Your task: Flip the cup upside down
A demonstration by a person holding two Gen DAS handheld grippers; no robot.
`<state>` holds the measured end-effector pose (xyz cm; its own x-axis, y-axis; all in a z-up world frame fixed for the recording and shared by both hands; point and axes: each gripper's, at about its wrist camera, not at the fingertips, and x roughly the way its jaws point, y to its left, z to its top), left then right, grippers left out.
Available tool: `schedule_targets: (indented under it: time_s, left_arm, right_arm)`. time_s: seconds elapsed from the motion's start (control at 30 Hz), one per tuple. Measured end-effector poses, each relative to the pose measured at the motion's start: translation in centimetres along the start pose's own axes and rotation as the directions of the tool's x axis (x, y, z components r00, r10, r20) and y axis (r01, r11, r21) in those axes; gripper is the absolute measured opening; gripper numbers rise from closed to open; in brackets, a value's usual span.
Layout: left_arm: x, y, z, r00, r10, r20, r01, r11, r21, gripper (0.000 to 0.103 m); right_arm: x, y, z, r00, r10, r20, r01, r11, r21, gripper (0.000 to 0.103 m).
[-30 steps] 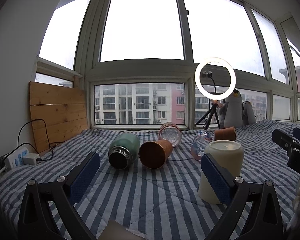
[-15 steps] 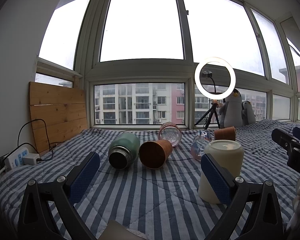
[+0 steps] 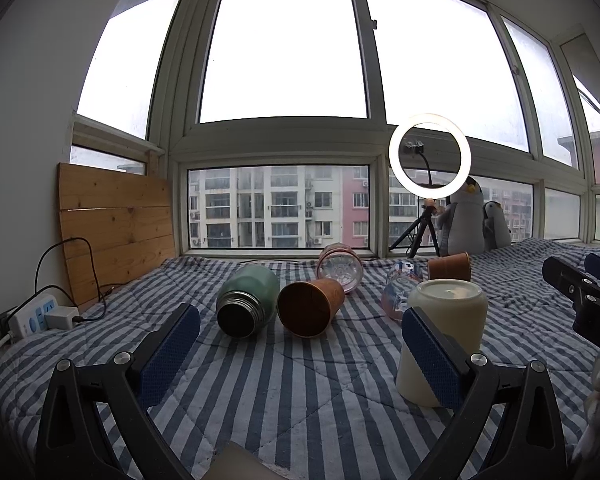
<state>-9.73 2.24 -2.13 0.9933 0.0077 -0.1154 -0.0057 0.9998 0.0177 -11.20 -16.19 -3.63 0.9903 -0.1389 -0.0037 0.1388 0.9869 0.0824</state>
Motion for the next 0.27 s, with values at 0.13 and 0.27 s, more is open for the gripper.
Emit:
schedule_targets:
  time_s: [0.13,0.27]
  left_arm:
    - [0.02,0.01,0.00,1.000,0.000,0.000,0.000,1.000,-0.001,0.102]
    - [-0.05,0.02,-0.03,1.000,-0.001,0.002,0.001,1.000,0.000,0.102]
  right_arm:
    - [0.01,0.01,0.01,1.000,-0.001,0.000,0.001,1.000,-0.001,0.084]
    - [0.02,-0.02,0.01,1.000,-0.001,0.000,0.001,1.000,-0.001,0.084]
